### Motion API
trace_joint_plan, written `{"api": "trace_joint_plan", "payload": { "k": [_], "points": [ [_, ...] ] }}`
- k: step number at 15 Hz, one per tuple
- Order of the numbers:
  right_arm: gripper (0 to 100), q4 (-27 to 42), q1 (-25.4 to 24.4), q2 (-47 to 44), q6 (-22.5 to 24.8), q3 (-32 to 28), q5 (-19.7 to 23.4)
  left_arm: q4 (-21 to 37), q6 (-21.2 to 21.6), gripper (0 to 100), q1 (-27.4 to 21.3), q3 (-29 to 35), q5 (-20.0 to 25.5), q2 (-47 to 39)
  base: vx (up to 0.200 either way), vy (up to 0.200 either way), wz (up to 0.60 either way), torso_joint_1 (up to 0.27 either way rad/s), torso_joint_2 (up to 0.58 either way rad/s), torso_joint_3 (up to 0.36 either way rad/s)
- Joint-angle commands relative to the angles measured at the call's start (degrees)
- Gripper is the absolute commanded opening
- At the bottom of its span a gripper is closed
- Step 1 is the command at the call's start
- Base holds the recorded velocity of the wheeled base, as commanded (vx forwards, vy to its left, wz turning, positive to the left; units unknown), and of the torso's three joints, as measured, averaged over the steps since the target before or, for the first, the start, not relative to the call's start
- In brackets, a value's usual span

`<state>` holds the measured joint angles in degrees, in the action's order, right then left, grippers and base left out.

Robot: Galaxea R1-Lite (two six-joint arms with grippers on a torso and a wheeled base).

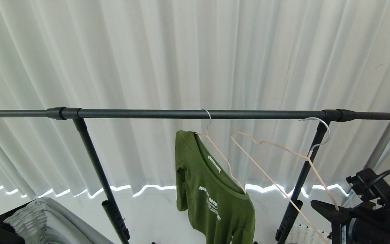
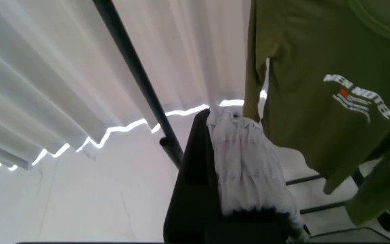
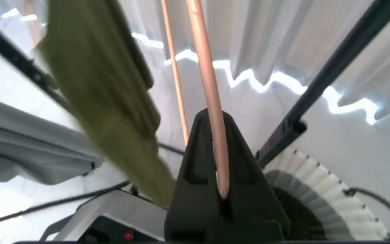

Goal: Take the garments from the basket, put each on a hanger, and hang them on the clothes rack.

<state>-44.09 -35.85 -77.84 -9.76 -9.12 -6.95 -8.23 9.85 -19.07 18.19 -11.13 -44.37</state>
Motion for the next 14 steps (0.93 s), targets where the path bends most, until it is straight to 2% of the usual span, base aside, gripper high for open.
{"api": "trace_joint_plan", "payload": {
  "k": [1, 9, 14],
  "points": [
    [0, -0.03, -0.01, -0.21, 0.01, -0.02, 0.01, -0.03, -0.01, 0, -0.01, 0.0, -0.03, -0.1, -0.2, 0.0, 0.0, 0.002, 0.01, -0.002],
    [0, -0.03, -0.01, -0.39, 0.01, -0.11, 0.09, -0.03, -0.01, 0, -0.01, 0.0, -0.03, -0.1, -0.2, 0.0, 0.0, 0.002, 0.0, 0.004],
    [0, -0.12, -0.27, -0.39, 0.27, -1.08, 1.24, 0.05, 0.08, 0, -0.09, -0.17, 0.14, -0.27, 0.0, 0.0, 0.0, 0.0, 0.0, 0.0]
  ]
}}
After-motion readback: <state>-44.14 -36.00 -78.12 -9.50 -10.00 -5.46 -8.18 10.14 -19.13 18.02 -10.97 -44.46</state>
